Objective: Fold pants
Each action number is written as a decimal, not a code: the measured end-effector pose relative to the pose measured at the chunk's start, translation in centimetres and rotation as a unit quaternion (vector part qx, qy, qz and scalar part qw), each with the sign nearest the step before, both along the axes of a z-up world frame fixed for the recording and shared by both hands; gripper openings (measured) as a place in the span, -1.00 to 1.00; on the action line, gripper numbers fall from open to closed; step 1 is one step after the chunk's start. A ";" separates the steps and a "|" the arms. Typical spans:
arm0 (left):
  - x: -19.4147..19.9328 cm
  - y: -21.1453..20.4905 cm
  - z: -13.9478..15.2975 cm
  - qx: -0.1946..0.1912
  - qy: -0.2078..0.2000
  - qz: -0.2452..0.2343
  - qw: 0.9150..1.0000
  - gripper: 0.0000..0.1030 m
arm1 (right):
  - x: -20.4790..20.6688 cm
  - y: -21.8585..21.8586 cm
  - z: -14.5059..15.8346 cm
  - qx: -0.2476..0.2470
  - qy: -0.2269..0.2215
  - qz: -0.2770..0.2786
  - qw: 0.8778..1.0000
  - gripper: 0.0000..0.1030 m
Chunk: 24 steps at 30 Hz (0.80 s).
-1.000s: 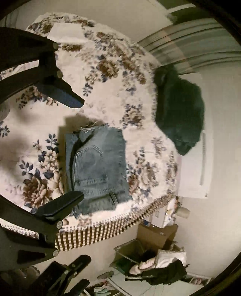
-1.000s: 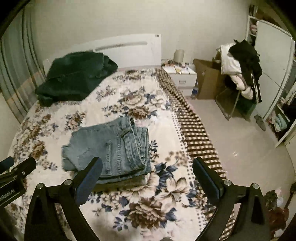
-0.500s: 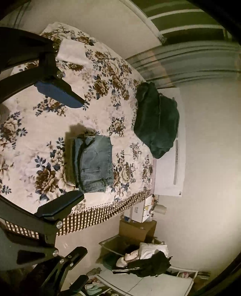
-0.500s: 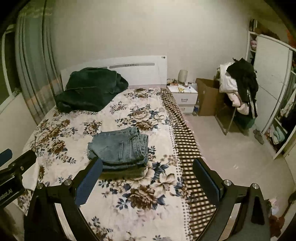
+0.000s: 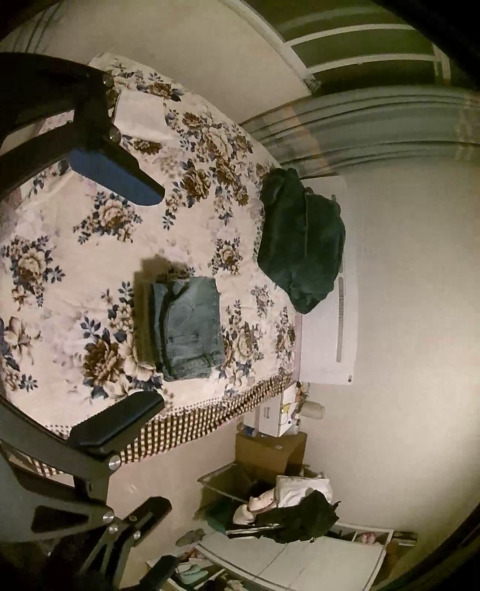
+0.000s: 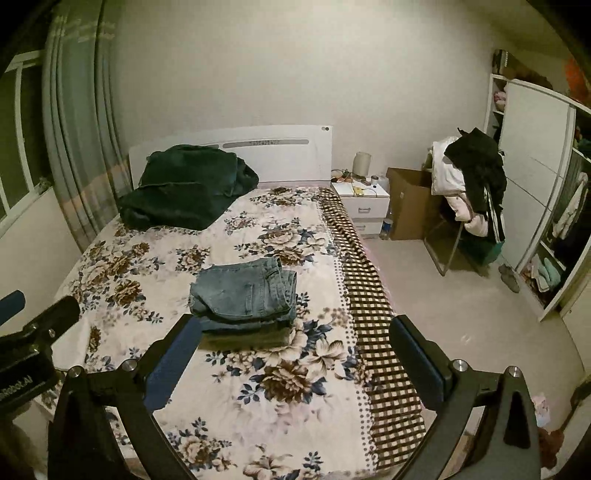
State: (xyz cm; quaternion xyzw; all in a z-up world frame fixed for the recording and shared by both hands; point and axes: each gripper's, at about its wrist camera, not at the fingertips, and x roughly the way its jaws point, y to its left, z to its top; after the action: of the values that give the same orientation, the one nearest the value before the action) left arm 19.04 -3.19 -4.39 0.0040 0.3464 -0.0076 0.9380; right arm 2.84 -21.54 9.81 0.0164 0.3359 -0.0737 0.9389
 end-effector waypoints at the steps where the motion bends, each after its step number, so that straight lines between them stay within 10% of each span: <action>1: -0.3 0.1 0.0 0.001 0.001 0.000 1.000 1.00 | -0.1 0.3 0.1 0.000 0.000 0.000 1.000 1.00; 24: -1.0 2.5 -0.1 0.005 0.013 -0.002 1.000 1.00 | -0.3 1.7 0.3 0.013 0.017 0.010 1.000 1.00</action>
State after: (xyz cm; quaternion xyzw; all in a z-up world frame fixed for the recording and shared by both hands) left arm 18.04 -0.65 -4.48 0.0094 0.3587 -0.0075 0.9334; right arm 2.53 -19.86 10.15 0.0239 0.3529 -0.0598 0.9335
